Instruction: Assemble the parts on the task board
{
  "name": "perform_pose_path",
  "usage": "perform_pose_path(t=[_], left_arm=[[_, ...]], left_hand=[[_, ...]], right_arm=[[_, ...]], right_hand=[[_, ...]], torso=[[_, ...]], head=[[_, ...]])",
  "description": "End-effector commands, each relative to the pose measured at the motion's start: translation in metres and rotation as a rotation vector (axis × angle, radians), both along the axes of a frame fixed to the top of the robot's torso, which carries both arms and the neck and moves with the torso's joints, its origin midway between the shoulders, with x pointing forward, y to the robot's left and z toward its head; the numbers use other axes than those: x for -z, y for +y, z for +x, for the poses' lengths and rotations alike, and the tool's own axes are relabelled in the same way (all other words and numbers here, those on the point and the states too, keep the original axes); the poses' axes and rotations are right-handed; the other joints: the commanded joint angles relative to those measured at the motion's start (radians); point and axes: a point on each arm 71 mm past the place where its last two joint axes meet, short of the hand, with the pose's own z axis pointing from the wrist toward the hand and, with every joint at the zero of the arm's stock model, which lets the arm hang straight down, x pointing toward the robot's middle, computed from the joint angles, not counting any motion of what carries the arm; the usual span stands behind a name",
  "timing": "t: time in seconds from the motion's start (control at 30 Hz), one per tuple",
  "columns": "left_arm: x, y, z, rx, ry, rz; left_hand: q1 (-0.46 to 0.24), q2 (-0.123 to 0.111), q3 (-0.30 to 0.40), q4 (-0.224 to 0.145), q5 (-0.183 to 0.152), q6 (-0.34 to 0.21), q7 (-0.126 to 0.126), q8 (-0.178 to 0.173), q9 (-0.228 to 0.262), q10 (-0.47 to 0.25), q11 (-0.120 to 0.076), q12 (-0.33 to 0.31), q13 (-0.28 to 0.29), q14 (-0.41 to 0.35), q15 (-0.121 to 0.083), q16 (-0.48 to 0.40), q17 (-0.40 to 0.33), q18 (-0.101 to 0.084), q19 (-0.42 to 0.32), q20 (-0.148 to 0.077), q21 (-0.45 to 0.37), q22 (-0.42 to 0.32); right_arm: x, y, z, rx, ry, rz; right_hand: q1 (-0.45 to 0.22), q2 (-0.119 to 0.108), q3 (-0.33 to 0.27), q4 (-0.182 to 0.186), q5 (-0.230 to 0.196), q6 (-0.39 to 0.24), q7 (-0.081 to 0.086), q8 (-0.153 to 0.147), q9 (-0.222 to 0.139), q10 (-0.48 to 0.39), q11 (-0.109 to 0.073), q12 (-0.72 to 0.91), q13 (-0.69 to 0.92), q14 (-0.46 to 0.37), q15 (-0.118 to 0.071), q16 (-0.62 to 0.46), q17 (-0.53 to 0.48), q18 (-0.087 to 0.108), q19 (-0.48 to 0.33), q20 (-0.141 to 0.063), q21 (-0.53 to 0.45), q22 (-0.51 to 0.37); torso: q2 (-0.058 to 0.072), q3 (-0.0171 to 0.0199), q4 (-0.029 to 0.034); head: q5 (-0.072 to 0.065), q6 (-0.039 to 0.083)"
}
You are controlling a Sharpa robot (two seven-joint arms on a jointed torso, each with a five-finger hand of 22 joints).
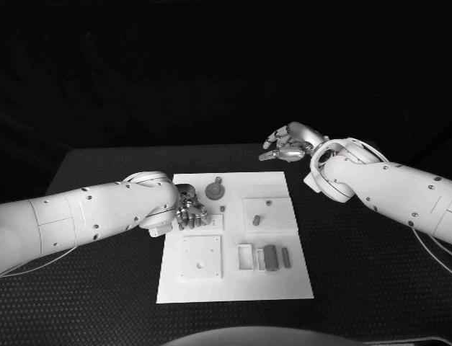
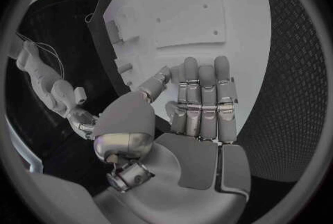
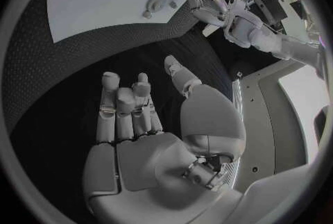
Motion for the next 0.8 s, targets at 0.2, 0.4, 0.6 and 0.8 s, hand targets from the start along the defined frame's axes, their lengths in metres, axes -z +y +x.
perform_pose_path(t=[0.2, 0.4, 0.6, 0.8], left_arm=[[-0.0024, -0.0046, 0.0013, 0.024, -0.043, -0.006], [-0.0025, -0.0045, 0.0017, 0.017, -0.044, -0.014], [-0.0017, -0.0056, 0.0006, 0.020, -0.025, -0.023], [-0.0014, -0.0052, 0.0008, 0.019, -0.019, -0.023]], left_hand=[[0.029, 0.009, -0.004, -0.002, -0.001, 0.001, -0.003, 0.002, 0.004, 0.003, -0.003, 0.010, 0.004, -0.003, 0.001, 0.011, -0.003, 0.014, 0.010, -0.003, -0.004, 0.006], [0.025, 0.014, -0.010, 0.003, -0.001, 0.004, -0.004, 0.002, 0.006, 0.005, -0.004, 0.011, 0.005, -0.001, 0.000, 0.014, -0.004, 0.013, 0.012, -0.004, -0.004, 0.009], [-0.013, -0.006, -0.036, 0.026, -0.001, 0.005, -0.003, 0.002, 0.009, 0.005, -0.004, 0.012, 0.006, -0.001, 0.000, 0.017, -0.007, 0.012, 0.013, -0.003, -0.008, 0.011], [-0.061, -0.026, -0.088, 0.032, -0.001, 0.002, -0.004, -0.001, 0.011, 0.002, -0.004, 0.011, 0.007, -0.006, -0.001, 0.019, -0.012, 0.013, 0.011, -0.004, -0.016, 0.013]], right_arm=[[0.0004, 0.0023, -0.0002, -0.014, 0.007, -0.001], [0.0005, 0.0022, -0.0001, -0.014, 0.008, -0.001], [0.0005, 0.0017, -0.0002, -0.013, 0.008, -0.001], [0.0005, 0.0014, -0.0002, -0.013, 0.008, -0.002]], right_hand=[[-0.002, 0.010, -0.002, -0.004, 0.002, -0.001, 0.006, 0.006, 0.002, -0.004, -0.005, 0.002, -0.001, -0.002, -0.008, -0.001, -0.001, 0.016, -0.007, 0.002, -0.005, 0.007], [-0.002, 0.010, -0.002, -0.004, 0.002, -0.001, 0.006, 0.006, 0.002, -0.004, -0.005, 0.002, -0.001, -0.002, -0.008, -0.001, -0.001, 0.016, -0.007, 0.002, -0.005, 0.007], [-0.002, 0.010, -0.002, -0.004, 0.002, -0.001, 0.006, 0.006, 0.002, -0.004, -0.005, 0.002, -0.001, -0.002, -0.008, -0.001, -0.001, 0.016, -0.007, 0.002, -0.005, 0.007], [-0.002, 0.010, -0.003, -0.004, 0.002, -0.001, 0.006, 0.006, 0.002, -0.004, -0.005, 0.002, -0.002, -0.002, -0.008, -0.001, -0.001, 0.016, -0.008, 0.002, -0.005, 0.007]], torso=[[0.000, 0.0004, 0.0002], [0.000, 0.0003, 0.0001], [0.000, 0.0001, 0.0009], [0.000, 0.0004, 0.0013]], head=[[-0.001, 0.001], [-0.001, 0.000], [-0.002, 0.000], [-0.002, 0.000]])
